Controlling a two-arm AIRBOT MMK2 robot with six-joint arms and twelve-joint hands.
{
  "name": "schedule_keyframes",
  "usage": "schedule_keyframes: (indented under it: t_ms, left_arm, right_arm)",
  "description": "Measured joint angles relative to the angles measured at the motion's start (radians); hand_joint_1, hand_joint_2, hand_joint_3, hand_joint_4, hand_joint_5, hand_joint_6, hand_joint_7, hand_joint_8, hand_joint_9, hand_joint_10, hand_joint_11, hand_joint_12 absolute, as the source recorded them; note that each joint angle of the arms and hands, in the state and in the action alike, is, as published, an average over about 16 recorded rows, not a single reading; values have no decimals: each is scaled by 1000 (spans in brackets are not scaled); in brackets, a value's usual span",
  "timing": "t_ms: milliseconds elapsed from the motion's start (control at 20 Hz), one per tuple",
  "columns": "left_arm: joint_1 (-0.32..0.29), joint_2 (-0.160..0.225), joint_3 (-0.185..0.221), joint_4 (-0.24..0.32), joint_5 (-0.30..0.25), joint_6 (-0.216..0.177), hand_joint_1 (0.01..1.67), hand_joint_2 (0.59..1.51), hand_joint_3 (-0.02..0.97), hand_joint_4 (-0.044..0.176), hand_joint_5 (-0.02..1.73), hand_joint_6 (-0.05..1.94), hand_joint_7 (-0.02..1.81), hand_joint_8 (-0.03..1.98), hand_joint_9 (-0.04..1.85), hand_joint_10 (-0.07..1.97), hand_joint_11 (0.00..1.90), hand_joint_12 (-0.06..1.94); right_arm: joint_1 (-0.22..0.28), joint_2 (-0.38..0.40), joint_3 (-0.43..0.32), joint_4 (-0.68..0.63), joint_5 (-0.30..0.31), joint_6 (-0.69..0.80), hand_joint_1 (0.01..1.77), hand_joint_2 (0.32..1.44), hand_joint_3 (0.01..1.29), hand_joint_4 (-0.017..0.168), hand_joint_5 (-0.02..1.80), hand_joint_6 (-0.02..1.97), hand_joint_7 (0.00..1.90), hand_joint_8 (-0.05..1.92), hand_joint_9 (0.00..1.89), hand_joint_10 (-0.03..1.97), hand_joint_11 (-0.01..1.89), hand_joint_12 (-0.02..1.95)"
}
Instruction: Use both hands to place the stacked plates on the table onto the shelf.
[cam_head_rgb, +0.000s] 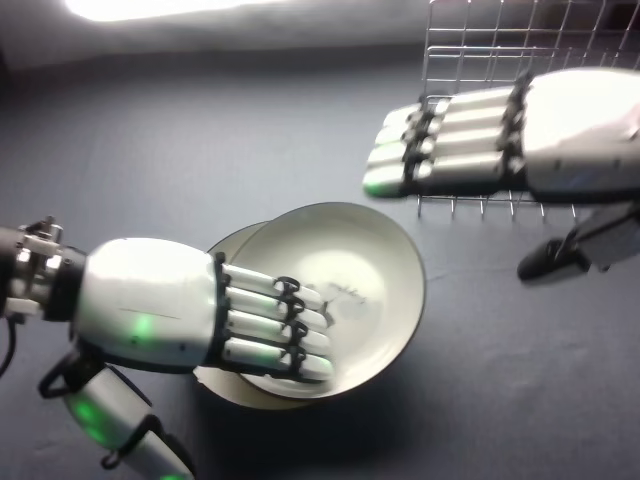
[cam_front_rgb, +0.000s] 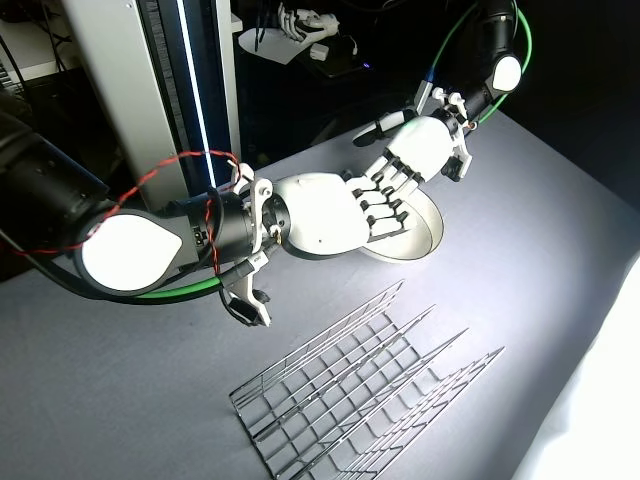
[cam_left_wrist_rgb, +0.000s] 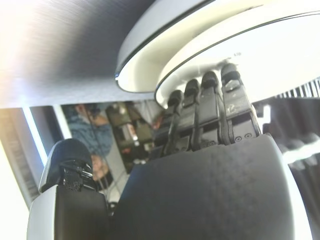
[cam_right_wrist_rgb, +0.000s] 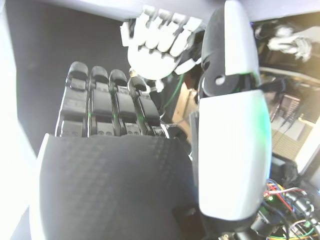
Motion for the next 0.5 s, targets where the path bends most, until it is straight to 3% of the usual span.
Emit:
schedule_keyframes:
  t_ms: [500]
  left_arm:
    - [-67,45,49,128,-66,-2,14,1106,20,2,11,18,17,18,16,7,22,9]
  right_arm:
    - [73,113,-97,52,-48,14,1147,936,21,-2,21,27,14,8,13,18,23,13]
